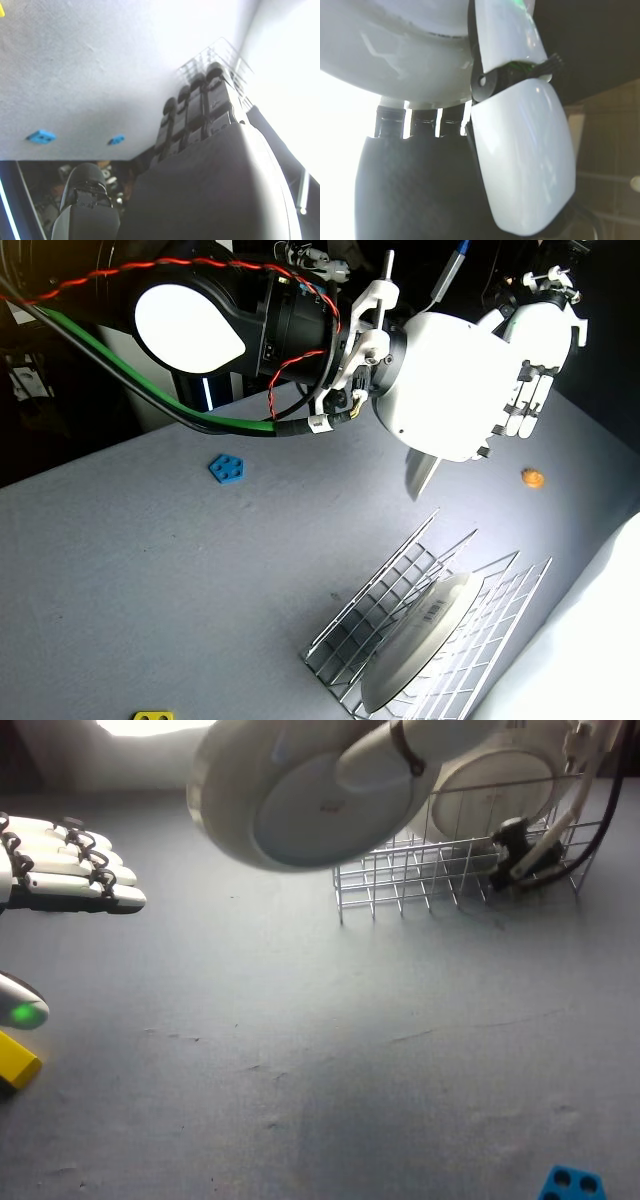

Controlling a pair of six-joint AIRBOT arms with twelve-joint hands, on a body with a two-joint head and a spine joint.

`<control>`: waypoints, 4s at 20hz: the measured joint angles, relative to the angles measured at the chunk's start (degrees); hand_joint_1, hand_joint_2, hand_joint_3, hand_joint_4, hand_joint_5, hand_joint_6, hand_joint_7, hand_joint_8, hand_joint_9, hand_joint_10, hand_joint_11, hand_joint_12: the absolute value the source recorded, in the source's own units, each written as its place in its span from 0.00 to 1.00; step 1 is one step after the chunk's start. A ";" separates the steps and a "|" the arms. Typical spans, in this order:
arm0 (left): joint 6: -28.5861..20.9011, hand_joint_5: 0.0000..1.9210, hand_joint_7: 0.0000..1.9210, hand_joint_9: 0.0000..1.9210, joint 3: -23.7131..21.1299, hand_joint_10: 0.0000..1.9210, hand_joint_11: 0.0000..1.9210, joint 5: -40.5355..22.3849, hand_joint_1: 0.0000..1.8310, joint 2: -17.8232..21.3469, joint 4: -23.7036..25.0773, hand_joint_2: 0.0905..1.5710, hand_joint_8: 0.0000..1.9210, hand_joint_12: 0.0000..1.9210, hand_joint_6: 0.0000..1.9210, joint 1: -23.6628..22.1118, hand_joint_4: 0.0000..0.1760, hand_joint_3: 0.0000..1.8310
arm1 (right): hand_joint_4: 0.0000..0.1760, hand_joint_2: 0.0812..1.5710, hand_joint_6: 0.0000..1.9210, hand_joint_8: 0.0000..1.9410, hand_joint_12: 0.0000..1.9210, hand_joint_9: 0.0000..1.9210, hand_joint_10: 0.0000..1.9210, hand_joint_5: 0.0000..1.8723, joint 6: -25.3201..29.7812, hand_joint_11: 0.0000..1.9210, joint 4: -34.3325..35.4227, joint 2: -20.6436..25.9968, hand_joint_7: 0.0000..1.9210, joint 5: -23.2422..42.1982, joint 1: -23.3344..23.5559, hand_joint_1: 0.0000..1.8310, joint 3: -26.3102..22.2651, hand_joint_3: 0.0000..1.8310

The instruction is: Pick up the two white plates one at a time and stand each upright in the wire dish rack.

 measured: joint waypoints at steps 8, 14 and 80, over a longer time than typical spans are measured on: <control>0.00 0.00 0.00 0.00 0.00 0.00 0.00 -0.02 0.00 0.00 -0.02 0.68 0.00 0.00 0.00 0.00 0.00 0.00 | 0.00 0.67 0.46 0.42 0.80 0.52 0.46 0.53 -0.72 0.42 0.57 0.11 0.55 -0.46 0.50 0.82 3.19 0.00; 0.00 0.00 0.00 0.00 -0.07 0.00 0.00 -0.04 0.00 0.00 -0.04 0.68 0.00 0.00 0.00 -0.02 0.00 0.00 | 0.00 0.67 0.47 0.45 0.81 0.52 0.48 0.52 -1.09 0.41 0.59 -0.81 0.54 -0.50 0.48 0.82 6.05 0.00; 0.00 0.00 0.00 0.00 -0.17 0.00 0.00 -0.04 0.00 0.00 0.87 0.68 0.00 0.00 0.00 -0.09 0.00 0.00 | 0.00 0.68 0.46 0.51 0.65 0.48 0.58 0.53 -9.09 0.42 -3.34 -9.20 0.53 -11.15 -2.89 0.75 19.76 0.00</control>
